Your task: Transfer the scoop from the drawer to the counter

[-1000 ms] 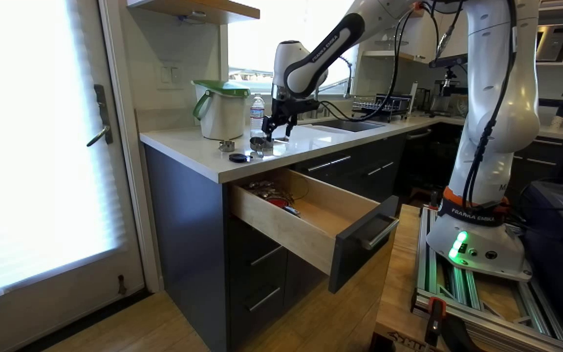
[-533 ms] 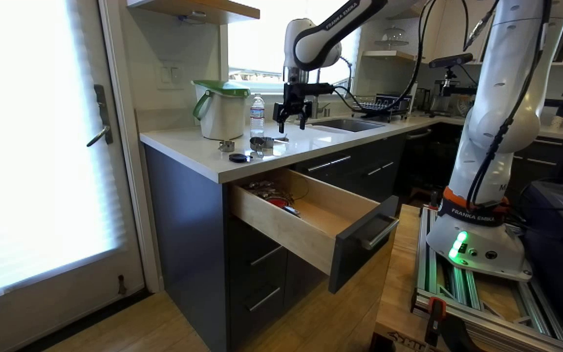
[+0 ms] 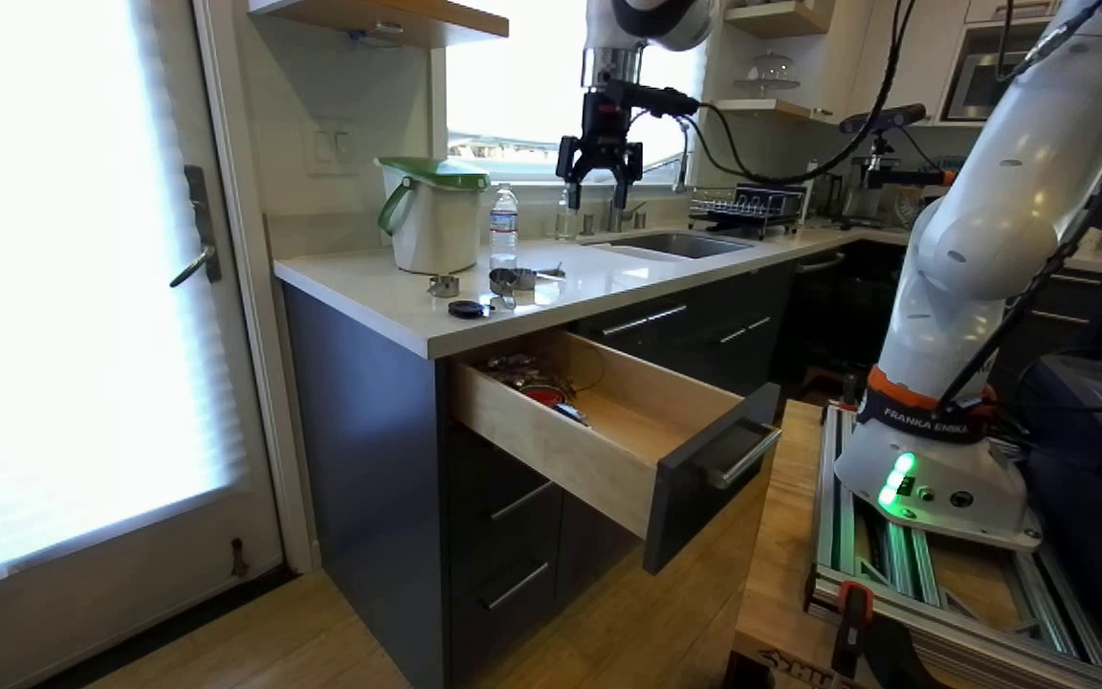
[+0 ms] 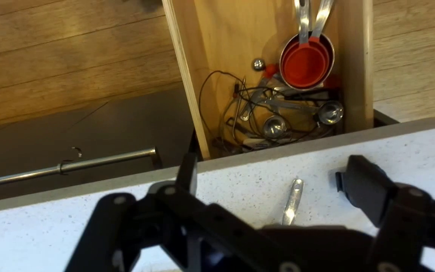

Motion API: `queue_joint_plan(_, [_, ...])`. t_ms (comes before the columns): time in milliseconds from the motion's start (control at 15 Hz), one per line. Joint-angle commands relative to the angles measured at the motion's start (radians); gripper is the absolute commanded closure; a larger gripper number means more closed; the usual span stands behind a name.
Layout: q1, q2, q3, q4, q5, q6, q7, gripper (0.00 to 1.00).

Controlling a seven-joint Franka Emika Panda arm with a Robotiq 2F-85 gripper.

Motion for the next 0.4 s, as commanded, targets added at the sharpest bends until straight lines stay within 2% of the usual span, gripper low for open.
queue_joint_plan(0, [-0.007, -0.088, 0.033, -0.005, 0.013, -0.123, 0.009, 0.0])
queue_joint_plan(67, [-0.015, -0.051, 0.032, 0.006, 0.006, -0.077, 0.001, 0.0])
queue_joint_plan(333, [-0.016, -0.086, 0.042, 0.003, 0.007, -0.106, 0.001, 0.0])
